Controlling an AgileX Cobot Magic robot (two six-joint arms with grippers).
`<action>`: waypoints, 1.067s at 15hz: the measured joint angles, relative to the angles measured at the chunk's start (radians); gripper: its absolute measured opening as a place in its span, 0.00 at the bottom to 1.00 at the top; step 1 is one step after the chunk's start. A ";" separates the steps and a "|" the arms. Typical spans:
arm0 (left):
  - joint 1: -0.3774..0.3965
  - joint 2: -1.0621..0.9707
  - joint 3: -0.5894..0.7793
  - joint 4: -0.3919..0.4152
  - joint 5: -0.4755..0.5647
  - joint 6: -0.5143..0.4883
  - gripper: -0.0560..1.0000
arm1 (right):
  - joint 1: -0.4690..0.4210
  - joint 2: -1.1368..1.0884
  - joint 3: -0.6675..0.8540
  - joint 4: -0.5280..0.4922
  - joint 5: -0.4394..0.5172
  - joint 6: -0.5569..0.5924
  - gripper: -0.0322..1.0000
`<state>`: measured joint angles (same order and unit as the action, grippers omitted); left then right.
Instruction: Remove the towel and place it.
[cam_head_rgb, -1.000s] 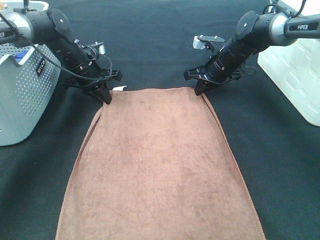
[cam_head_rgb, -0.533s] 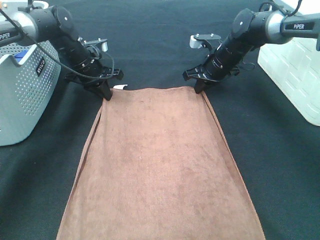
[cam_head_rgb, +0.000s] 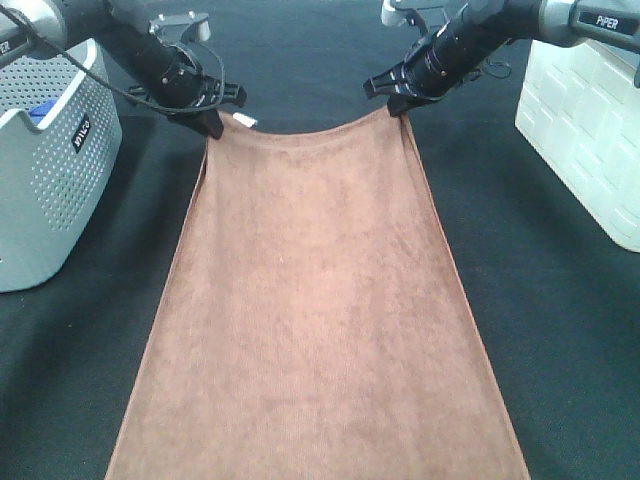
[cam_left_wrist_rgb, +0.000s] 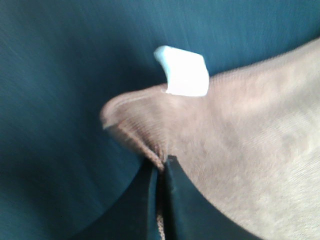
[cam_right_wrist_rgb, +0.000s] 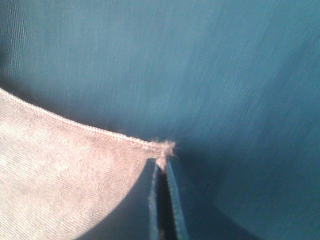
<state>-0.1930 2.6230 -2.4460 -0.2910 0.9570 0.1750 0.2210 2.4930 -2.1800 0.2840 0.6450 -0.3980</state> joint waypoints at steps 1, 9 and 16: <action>0.000 0.000 -0.001 0.000 -0.042 0.000 0.06 | 0.000 0.001 0.000 0.000 -0.025 0.000 0.04; 0.000 0.001 -0.001 -0.003 -0.261 0.000 0.06 | 0.000 0.007 0.000 -0.022 -0.214 0.000 0.04; 0.000 0.001 -0.001 -0.003 -0.353 0.000 0.06 | 0.000 0.007 0.000 -0.025 -0.305 -0.008 0.04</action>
<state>-0.1930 2.6240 -2.4470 -0.2940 0.6040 0.1750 0.2210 2.5000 -2.1800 0.2590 0.3400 -0.4060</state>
